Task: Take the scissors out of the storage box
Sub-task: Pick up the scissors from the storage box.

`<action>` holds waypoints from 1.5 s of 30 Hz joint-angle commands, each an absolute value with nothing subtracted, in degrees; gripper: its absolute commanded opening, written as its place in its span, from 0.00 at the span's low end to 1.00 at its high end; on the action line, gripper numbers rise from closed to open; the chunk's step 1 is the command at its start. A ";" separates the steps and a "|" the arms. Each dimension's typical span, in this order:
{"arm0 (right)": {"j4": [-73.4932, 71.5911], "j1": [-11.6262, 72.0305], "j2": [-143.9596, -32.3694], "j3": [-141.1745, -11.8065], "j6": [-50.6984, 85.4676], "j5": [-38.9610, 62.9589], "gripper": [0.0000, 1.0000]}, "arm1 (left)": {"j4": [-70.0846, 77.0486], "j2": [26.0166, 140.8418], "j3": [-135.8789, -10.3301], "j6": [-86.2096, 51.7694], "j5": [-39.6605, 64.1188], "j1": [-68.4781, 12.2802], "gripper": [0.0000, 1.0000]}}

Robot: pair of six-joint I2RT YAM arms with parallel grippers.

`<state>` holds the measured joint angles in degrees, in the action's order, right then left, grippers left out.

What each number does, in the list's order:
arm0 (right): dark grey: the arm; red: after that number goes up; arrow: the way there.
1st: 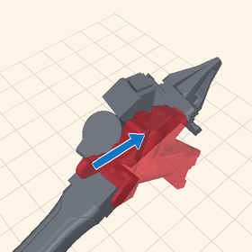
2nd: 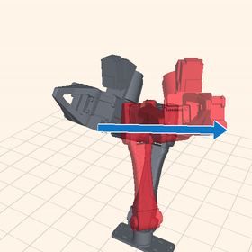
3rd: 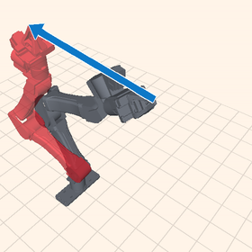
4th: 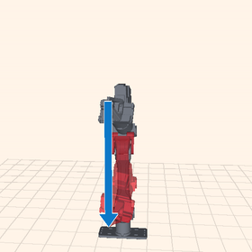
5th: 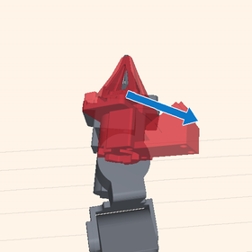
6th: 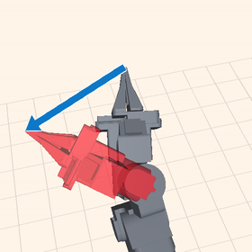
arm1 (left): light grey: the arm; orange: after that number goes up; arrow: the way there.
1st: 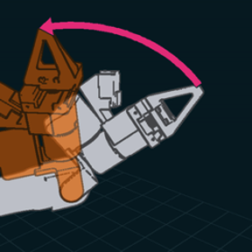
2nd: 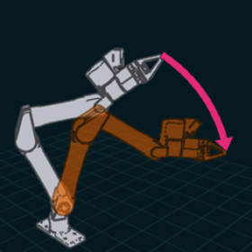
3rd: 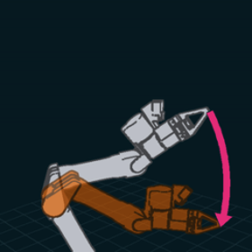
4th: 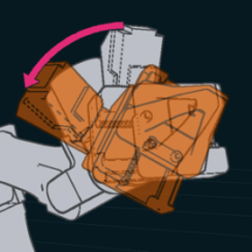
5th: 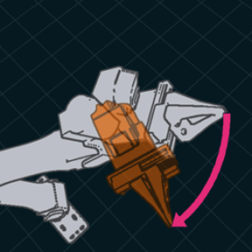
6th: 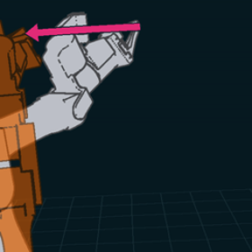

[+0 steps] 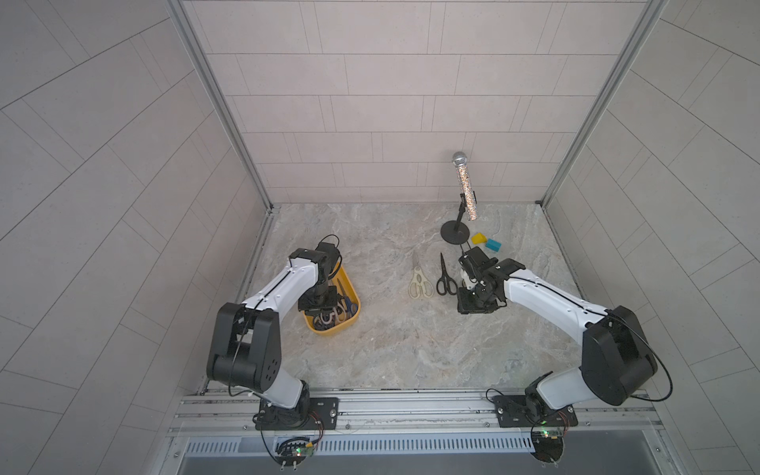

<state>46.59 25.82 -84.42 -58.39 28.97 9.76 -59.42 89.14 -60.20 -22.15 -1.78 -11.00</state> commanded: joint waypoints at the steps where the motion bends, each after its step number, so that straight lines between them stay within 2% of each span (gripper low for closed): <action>1: 48.08 25.81 -84.35 -58.71 28.43 8.17 0.49 | -55.61 90.37 -58.28 -22.71 -1.90 -10.64 0.21; 15: 48.08 25.77 -85.33 -58.61 28.21 7.82 0.49 | -50.90 95.73 -57.85 -23.49 -2.81 -10.12 0.23; 18: 48.08 25.77 -85.67 -58.62 28.12 7.82 0.49 | -50.45 96.66 -57.59 -23.46 -2.45 -9.90 0.14; 21: 48.08 25.75 -85.95 -58.70 28.12 7.77 0.49 | -50.38 96.75 -57.18 -23.24 -2.44 -9.84 0.00; 34: 47.90 25.75 -86.17 -58.97 28.22 8.34 0.49 | -59.94 87.63 -60.81 -22.60 -6.41 -9.20 0.00; 45: 47.90 25.78 -86.22 -59.37 28.21 8.78 0.49 | -65.62 81.99 -70.45 -23.98 -3.70 -9.10 0.00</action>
